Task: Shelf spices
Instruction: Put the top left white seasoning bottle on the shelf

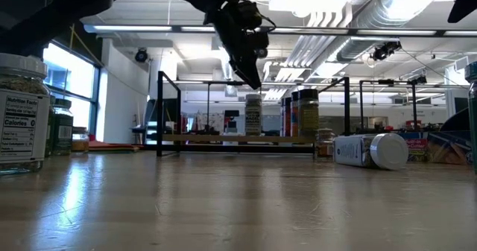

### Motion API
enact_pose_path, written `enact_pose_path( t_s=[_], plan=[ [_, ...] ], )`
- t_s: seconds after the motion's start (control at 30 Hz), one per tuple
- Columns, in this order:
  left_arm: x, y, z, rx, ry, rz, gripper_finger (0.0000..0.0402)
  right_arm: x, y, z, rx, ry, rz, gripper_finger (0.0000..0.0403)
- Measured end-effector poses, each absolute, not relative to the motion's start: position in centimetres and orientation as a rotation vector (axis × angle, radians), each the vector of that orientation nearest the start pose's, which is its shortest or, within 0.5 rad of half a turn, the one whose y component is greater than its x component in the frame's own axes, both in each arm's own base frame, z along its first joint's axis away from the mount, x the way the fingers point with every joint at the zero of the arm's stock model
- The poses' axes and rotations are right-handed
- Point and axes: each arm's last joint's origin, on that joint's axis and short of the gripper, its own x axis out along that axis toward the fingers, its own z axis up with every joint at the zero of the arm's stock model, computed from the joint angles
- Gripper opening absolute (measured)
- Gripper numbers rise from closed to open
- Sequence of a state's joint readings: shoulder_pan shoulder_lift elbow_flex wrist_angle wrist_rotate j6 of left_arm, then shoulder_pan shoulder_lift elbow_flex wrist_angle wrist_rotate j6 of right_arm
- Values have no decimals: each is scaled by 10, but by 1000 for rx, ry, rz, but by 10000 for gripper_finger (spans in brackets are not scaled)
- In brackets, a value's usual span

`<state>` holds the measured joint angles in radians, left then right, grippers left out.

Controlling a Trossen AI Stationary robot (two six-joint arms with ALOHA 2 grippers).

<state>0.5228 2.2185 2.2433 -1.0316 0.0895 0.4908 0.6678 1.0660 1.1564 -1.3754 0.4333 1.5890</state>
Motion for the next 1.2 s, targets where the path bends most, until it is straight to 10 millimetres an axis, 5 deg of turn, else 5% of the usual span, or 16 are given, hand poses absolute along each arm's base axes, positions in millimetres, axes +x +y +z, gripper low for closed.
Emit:
enact_pose_path(
  t_s=[0.23, 0.47, 0.77, 1.2],
  plan=[
    [396, 226, 308, 64, 1118, 119, 309, 131, 88, 326, 748, 920, -649, 259],
    [388, 220, 276, -84, 1263, 67, 265, 131, 86, 326, 728, 895, -664, 259],
    [402, 224, 244, -159, 1190, 161, 198, 130, 86, 326, 728, 902, -668, 259],
    [418, 233, 245, -190, 1026, 250, 157, 130, 86, 326, 731, 902, -666, 259]
  ],
)
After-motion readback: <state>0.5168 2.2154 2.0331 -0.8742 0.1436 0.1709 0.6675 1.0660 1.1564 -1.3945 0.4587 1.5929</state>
